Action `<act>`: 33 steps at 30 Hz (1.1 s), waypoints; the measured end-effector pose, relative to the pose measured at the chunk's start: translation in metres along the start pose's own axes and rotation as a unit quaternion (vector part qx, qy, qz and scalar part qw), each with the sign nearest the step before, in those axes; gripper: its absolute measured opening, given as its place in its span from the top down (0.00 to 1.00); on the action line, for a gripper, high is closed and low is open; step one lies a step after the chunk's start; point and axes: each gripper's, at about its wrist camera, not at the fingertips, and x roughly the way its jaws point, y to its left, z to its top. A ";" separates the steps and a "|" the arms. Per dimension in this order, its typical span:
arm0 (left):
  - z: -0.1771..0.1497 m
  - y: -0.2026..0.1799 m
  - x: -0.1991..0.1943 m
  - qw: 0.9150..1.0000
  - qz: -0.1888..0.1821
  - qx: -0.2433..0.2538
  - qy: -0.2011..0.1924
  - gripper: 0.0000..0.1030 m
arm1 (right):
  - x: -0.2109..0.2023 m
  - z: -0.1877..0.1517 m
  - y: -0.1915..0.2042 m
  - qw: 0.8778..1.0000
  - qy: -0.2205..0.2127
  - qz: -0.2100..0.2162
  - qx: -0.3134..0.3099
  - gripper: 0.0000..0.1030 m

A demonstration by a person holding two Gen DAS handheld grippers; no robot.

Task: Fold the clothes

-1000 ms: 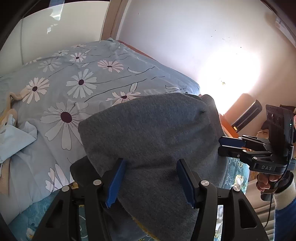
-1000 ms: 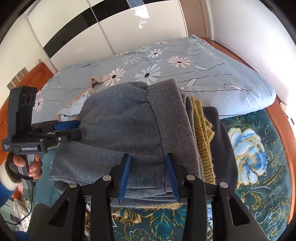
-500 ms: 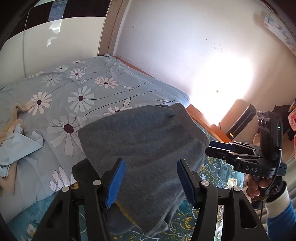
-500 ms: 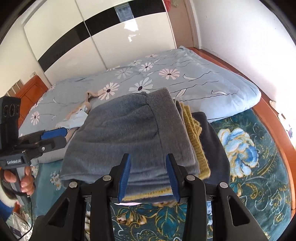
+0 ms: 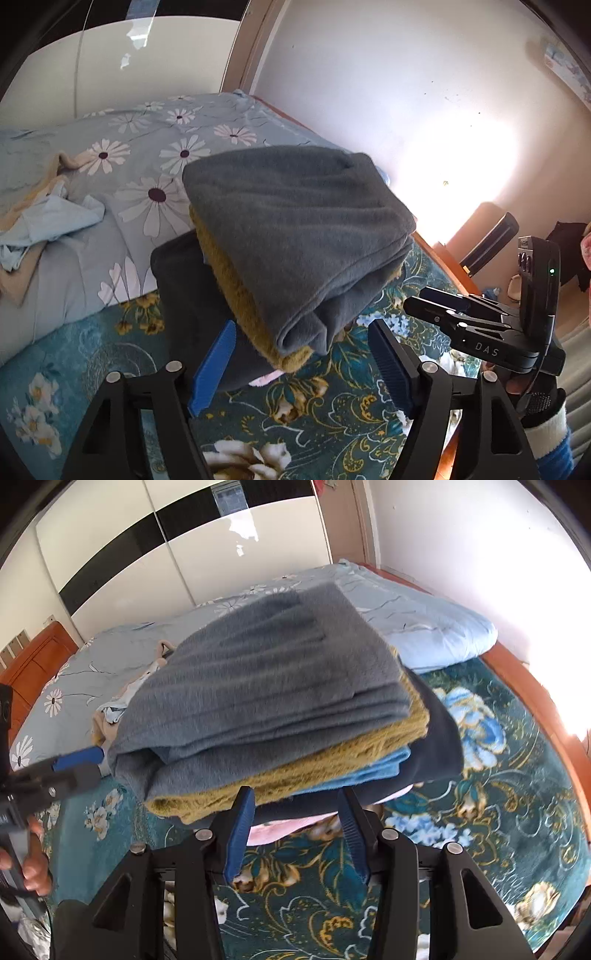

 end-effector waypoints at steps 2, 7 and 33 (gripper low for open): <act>-0.009 0.001 0.003 1.000 0.004 -0.004 0.003 0.22 | 0.005 -0.005 0.003 1.000 0.005 -0.002 0.000 0.53; -0.024 0.000 0.014 1.000 0.013 -0.006 0.006 0.00 | 0.017 -0.013 0.010 1.000 0.015 -0.007 -0.011 0.47; -0.034 0.002 0.027 0.995 0.090 -0.015 -0.040 0.00 | 0.034 -0.027 0.005 0.999 0.003 -0.039 -0.033 0.09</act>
